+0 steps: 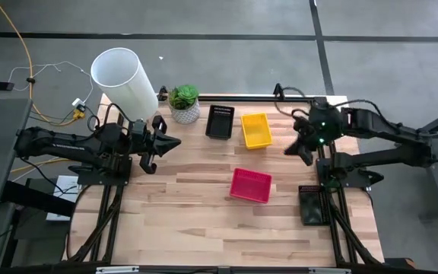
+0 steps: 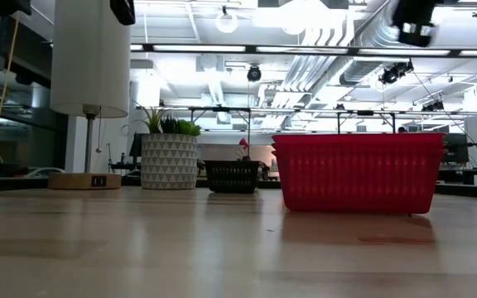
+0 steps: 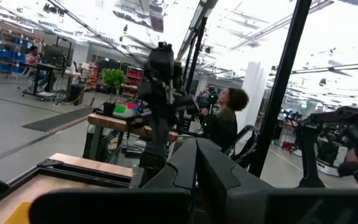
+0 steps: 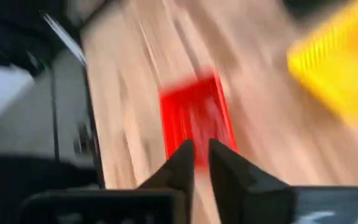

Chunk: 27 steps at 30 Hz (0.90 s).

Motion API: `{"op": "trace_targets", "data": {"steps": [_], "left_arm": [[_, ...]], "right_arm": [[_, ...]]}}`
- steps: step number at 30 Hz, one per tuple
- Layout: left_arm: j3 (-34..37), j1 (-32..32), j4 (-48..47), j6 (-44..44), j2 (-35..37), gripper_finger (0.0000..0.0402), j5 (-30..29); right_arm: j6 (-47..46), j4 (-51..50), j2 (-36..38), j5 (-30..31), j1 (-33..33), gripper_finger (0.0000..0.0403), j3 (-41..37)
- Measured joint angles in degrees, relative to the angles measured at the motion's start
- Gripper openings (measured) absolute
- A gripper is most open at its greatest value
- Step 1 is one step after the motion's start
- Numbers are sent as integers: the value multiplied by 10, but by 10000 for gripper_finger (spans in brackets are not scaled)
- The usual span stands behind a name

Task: Stack baskets by color
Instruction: Stack the bottom black bin on top of the top black bin on the table

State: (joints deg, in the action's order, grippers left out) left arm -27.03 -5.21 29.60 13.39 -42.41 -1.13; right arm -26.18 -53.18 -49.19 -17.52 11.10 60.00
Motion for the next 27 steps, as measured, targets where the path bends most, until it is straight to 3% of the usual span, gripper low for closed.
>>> {"op": "trace_targets", "data": {"steps": [6,12,21,27], "left_arm": [[0,0,-3,0,0,0,0],[0,0,-4,0,0,0,0],[0,0,-15,0,0,0,0],[0,0,-15,0,0,0,-4]], "right_arm": [[-34,-183,-15,2,-54,131,-10],[-69,-157,-20,-14,-127,216,-121],[-98,-83,-74,-52,-216,218,-263],[-104,-61,-119,7,-238,197,-274]]}}
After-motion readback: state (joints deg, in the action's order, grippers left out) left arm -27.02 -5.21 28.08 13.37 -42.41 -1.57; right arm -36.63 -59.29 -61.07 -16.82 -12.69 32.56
